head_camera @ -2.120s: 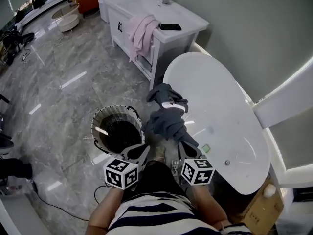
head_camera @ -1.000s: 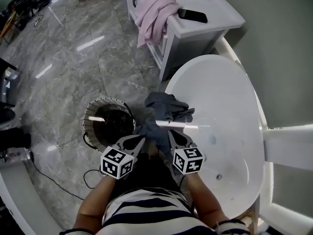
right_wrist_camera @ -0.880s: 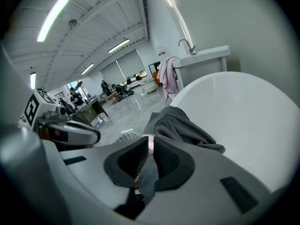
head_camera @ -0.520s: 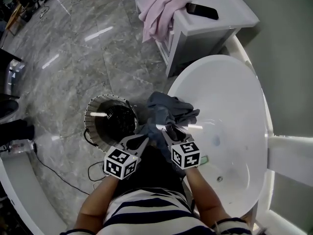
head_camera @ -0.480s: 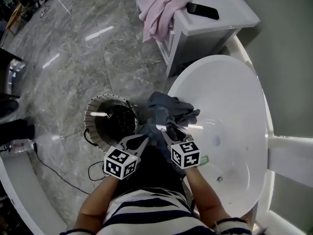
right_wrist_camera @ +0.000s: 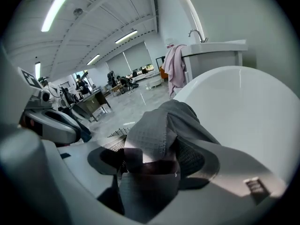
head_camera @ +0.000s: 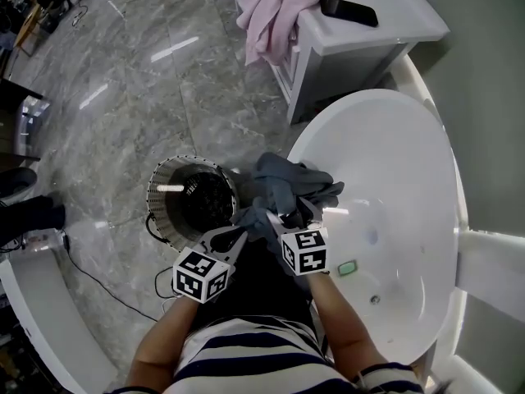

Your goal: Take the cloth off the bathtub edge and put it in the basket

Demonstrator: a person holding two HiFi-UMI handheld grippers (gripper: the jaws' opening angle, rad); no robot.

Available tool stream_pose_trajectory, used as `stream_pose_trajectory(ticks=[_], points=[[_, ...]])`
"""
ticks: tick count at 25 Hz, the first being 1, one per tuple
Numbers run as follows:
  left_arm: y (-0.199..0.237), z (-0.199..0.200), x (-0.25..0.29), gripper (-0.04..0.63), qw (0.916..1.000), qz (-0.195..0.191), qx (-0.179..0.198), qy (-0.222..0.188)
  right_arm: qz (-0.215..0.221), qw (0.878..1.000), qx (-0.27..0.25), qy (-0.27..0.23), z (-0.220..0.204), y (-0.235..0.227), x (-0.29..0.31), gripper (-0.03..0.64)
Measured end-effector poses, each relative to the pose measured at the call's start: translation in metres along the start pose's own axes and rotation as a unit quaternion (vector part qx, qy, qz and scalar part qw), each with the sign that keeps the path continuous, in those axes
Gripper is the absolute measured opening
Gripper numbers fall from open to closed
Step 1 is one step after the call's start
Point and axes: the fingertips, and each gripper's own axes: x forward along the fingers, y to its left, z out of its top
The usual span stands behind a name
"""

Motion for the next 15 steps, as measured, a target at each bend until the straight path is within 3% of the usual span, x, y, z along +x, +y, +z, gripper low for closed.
stream_pose_trajectory(ticks=[6,13,15], points=[[-0.003,-0.002,-0.003,0.028,1.0,0.001,-0.003,0.003,-0.009,0.999,0.034,-0.005,0.001,-0.008,0.003,0.304],[0.0,-0.007,-0.011,0.028,0.9999,0.001,-0.011,-0.009,-0.03,0.999,0.037,0.002,0.0,-0.024,-0.002,0.071],[-0.002,-0.008,-0.013,0.028,0.9999,-0.002,-0.007,-0.011,-0.032,0.999,0.022,0.005,0.0,-0.023,-0.005,0.055]])
